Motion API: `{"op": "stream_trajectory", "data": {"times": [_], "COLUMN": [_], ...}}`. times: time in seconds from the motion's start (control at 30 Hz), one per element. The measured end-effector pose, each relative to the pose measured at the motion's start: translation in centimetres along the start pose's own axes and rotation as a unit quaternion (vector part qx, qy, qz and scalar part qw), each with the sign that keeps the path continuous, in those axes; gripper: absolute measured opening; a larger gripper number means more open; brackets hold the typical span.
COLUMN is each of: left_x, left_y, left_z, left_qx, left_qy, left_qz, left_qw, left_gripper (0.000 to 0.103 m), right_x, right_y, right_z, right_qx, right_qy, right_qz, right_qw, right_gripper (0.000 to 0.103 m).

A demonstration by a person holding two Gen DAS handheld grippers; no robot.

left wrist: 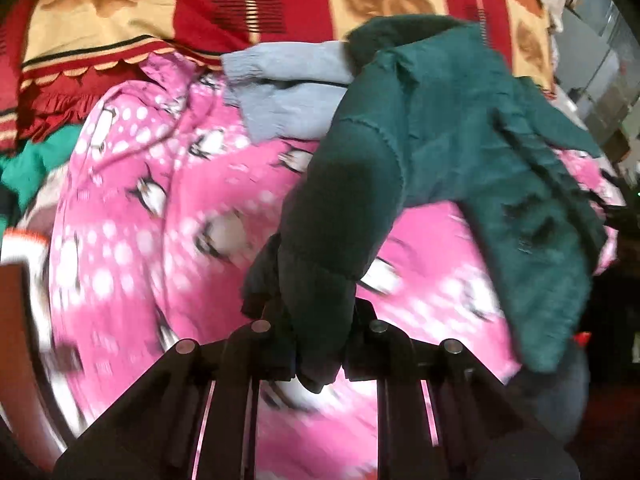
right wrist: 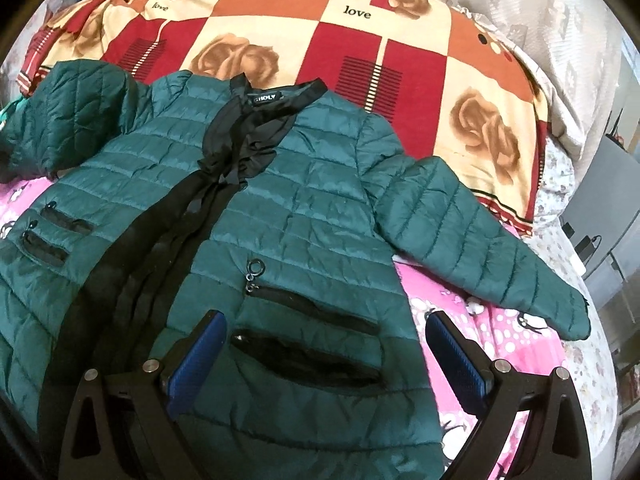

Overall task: Fold large clothes
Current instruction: 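Grasp the sleeve cuff with the left tool and lift it, then fold the held sleeve across the jacket body toward the right tool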

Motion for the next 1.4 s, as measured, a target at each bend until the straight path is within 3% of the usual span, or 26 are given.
{"op": "stream_trajectory", "data": {"times": [0.13,0.3,0.43,0.53,0.8,0.93,1.07,1.4], "left_x": [2.5,0.6,-1.5,-0.6,-0.1,0.8,1.8,7.8], "left_y": [2.6,5.8,8.8,9.5,6.7,5.0,3.0,-3.4], "left_z": [-4.6,-8.0,-6.4,-4.8,-1.4,-1.3,-1.6,1.3], "left_qx": [0.008,0.015,-0.008,0.002,0.016,0.050,0.105,0.173], "left_qy": [0.014,-0.002,-0.002,0.017,0.041,0.064,0.109,0.181], "left_qz": [-0.012,-0.097,-0.177,-0.192,-0.212,-0.204,-0.227,-0.229], "left_qw": [0.9998,0.9952,0.9842,0.9813,0.9763,0.9756,0.9620,0.9408], "left_gripper": [0.014,0.014,0.014,0.014,0.014,0.014,0.014,0.014], "right_x": [1.3,2.6,3.0,3.3,5.1,6.0,6.3,5.0], "right_y": [0.3,0.5,0.6,0.8,2.0,2.5,2.4,1.7], "right_z": [-0.8,-1.4,-1.8,-1.9,-2.0,-2.1,-2.1,-2.1], "right_qx": [0.007,0.012,0.018,0.017,0.006,0.006,0.007,0.015], "right_qy": [0.001,-0.004,-0.004,0.001,0.018,0.022,0.018,-0.010], "right_qz": [0.017,0.038,0.044,0.044,0.055,0.064,0.069,0.069], "right_qw": [1.000,0.999,0.999,0.999,0.998,0.998,0.997,0.997], "right_gripper": [0.099,0.099,0.099,0.099,0.099,0.099,0.099,0.099]}}
Point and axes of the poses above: each gripper's, at about its wrist camera, not at the fingertips, and z roughly the way its jaws point, x to its right, y to its underside, the point moved 2 cm from there along z, roughly the way its jaws point, and after that the axes turned 1 degree about -y, right-handed, at the moved point
